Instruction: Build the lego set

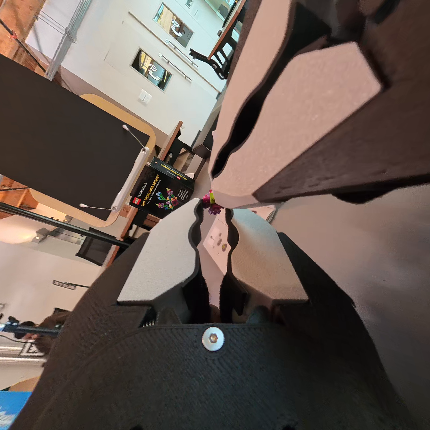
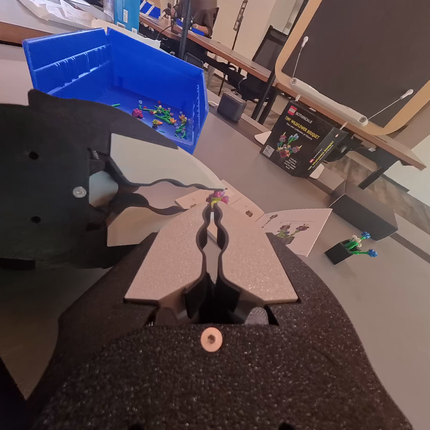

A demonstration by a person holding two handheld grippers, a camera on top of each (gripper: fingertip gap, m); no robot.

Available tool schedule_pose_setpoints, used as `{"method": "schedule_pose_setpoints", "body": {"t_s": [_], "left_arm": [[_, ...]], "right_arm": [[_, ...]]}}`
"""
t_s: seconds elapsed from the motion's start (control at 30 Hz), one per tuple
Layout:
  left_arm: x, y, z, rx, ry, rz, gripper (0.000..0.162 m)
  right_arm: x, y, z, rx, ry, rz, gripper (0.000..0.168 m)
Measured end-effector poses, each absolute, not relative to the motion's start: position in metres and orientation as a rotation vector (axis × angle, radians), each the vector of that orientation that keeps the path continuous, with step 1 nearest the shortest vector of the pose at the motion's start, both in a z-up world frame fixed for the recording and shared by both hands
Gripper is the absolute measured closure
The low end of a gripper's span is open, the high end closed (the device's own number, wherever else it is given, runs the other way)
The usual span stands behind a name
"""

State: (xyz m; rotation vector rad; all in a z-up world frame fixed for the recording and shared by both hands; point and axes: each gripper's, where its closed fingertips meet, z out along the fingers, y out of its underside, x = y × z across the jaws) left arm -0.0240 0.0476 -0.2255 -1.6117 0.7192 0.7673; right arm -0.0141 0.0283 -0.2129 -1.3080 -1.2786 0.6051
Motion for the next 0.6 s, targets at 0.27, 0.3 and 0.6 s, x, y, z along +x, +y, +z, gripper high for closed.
{"method": "schedule_pose_setpoints", "body": {"t_s": [0.27, 0.3, 0.6], "left_arm": [[-0.0224, 0.0448, -0.2212, -1.568, 0.736, 0.801, 0.145], [-0.0221, 0.0448, -0.2211, -1.565, 0.738, 0.805, 0.145], [-0.0215, 0.0451, -0.2245, -1.590, 0.739, 0.784, 0.145]], "right_arm": [[-0.0132, 0.0270, -0.2104, -1.400, -1.237, 0.804, 0.166], [-0.0132, 0.0269, -0.2105, -1.389, -1.242, 0.780, 0.166], [-0.0146, 0.0271, -0.2157, -1.346, -1.273, 0.675, 0.166]]}}
